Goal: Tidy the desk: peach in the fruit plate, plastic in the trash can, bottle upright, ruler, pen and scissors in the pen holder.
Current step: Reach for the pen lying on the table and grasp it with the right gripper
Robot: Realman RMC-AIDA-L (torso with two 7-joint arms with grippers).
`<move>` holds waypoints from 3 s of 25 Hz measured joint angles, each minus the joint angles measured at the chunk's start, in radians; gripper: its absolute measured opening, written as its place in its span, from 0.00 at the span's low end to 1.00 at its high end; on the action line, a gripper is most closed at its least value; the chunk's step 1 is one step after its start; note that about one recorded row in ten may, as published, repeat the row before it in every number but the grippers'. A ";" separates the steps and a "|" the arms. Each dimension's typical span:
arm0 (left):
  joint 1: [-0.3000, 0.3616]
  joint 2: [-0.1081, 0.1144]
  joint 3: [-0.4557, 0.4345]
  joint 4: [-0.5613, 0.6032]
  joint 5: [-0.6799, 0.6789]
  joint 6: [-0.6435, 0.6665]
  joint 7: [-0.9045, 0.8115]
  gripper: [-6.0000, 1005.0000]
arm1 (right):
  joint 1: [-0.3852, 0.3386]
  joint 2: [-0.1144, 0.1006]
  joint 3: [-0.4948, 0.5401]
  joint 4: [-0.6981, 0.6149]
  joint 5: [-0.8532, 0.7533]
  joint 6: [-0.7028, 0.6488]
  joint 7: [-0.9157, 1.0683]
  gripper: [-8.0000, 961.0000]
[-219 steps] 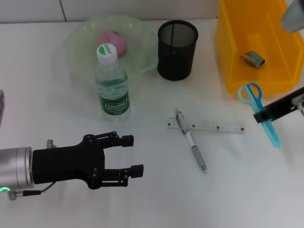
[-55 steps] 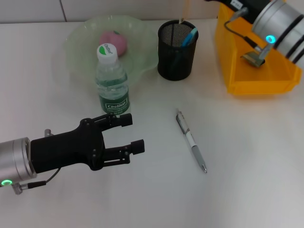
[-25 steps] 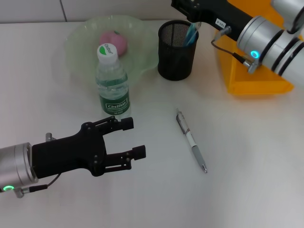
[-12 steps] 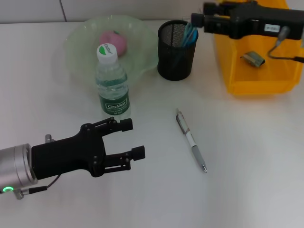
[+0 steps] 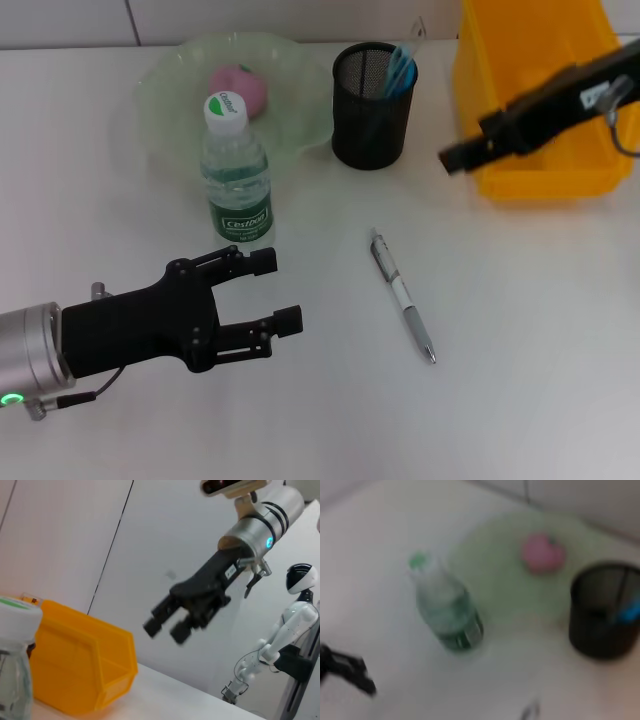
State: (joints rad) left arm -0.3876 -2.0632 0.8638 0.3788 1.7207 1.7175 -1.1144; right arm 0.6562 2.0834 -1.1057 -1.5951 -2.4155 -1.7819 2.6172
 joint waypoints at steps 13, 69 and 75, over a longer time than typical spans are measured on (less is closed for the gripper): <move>-0.001 0.000 0.004 0.006 0.000 0.023 0.008 0.83 | 0.018 0.009 -0.423 0.071 -0.212 0.088 0.318 0.74; 0.023 -0.005 0.006 -0.001 -0.001 0.048 0.052 0.83 | 0.078 0.009 -0.720 0.431 -0.144 0.469 0.340 0.49; 0.022 -0.004 0.006 -0.001 -0.001 0.048 0.051 0.83 | 0.080 0.009 -0.730 0.431 -0.144 0.471 0.340 0.43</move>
State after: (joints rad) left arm -0.3651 -2.0677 0.8698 0.3773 1.7195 1.7653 -1.0630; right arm 0.7359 2.0922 -1.8357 -1.1642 -2.5600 -1.3114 2.9574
